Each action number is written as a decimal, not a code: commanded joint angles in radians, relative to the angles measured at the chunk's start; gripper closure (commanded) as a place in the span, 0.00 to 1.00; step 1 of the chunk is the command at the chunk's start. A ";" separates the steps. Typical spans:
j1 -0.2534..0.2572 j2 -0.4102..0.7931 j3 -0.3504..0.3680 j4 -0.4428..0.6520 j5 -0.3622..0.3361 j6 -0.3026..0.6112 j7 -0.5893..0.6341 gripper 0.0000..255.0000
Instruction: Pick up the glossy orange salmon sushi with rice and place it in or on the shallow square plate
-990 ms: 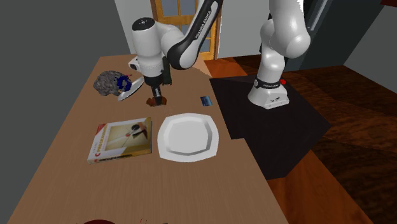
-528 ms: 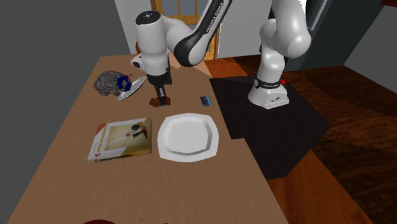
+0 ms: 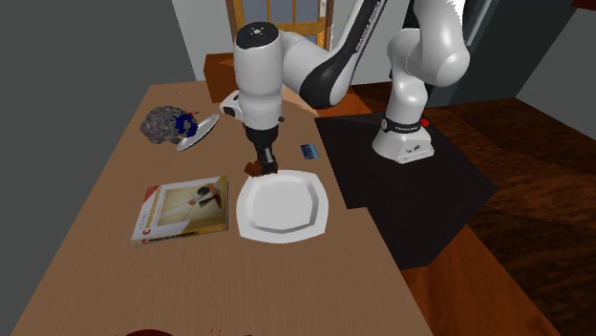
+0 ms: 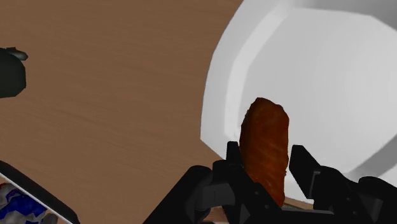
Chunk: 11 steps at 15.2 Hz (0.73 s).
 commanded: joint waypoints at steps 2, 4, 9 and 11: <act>0.042 -0.032 0.037 -0.031 0.011 -0.014 0.072 1.00; 0.070 -0.044 0.062 -0.040 0.019 -0.026 0.118 1.00; 0.075 0.001 0.059 -0.048 -0.017 0.021 0.156 1.00; 0.076 0.026 0.055 -0.050 -0.037 0.044 0.174 1.00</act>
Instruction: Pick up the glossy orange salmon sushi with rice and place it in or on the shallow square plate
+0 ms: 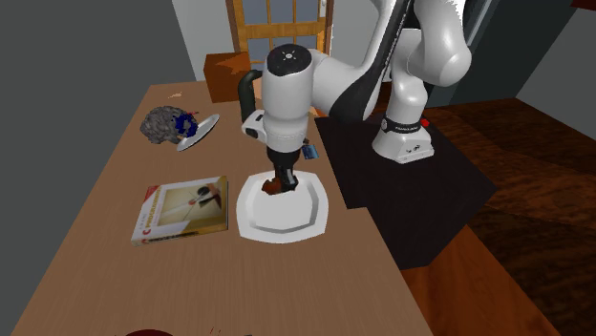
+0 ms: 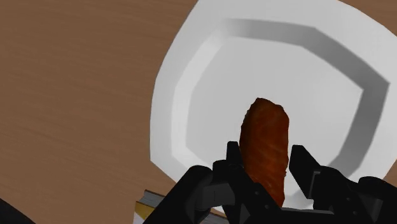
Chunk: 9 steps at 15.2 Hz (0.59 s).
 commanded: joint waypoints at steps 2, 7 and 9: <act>0.003 0.042 -0.008 0.003 -0.033 0.035 0.028 1.00; 0.012 0.107 -0.026 0.005 -0.088 0.090 0.076 1.00; 0.018 0.141 -0.038 0.009 -0.116 0.116 0.101 1.00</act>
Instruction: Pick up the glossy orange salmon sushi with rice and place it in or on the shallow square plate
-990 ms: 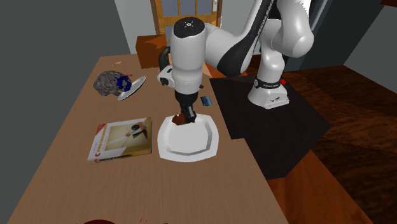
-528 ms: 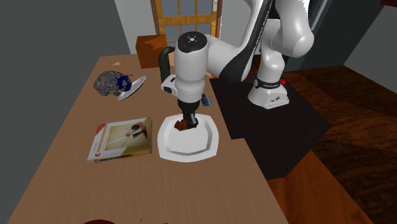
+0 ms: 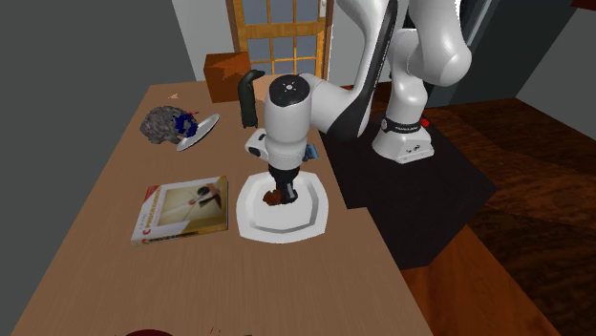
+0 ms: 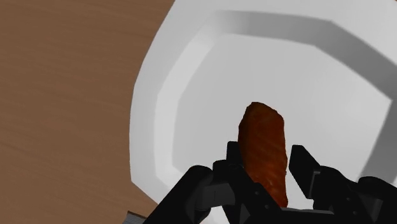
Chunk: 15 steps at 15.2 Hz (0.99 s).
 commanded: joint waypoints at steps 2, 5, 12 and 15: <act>0.004 0.019 -0.006 0.003 -0.015 0.014 0.014 1.00; 0.004 0.019 -0.006 0.003 -0.015 0.014 0.014 1.00; 0.004 0.019 -0.006 0.003 -0.015 0.014 0.014 0.00; 0.000 -0.014 0.008 0.001 0.013 -0.014 -0.006 0.00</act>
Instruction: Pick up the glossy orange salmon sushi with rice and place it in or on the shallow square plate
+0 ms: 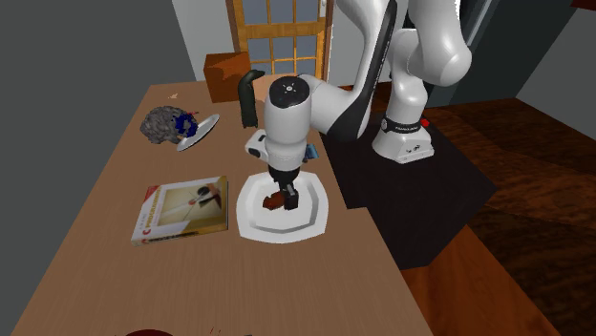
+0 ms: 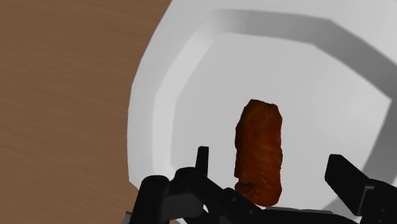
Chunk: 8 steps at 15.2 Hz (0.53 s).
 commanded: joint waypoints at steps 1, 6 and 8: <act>-0.005 -0.051 0.021 -0.004 0.044 -0.044 -0.030 0.00; -0.007 -0.105 0.039 0.000 0.091 -0.096 -0.062 0.00; -0.007 -0.105 0.039 0.000 0.091 -0.096 -0.062 0.00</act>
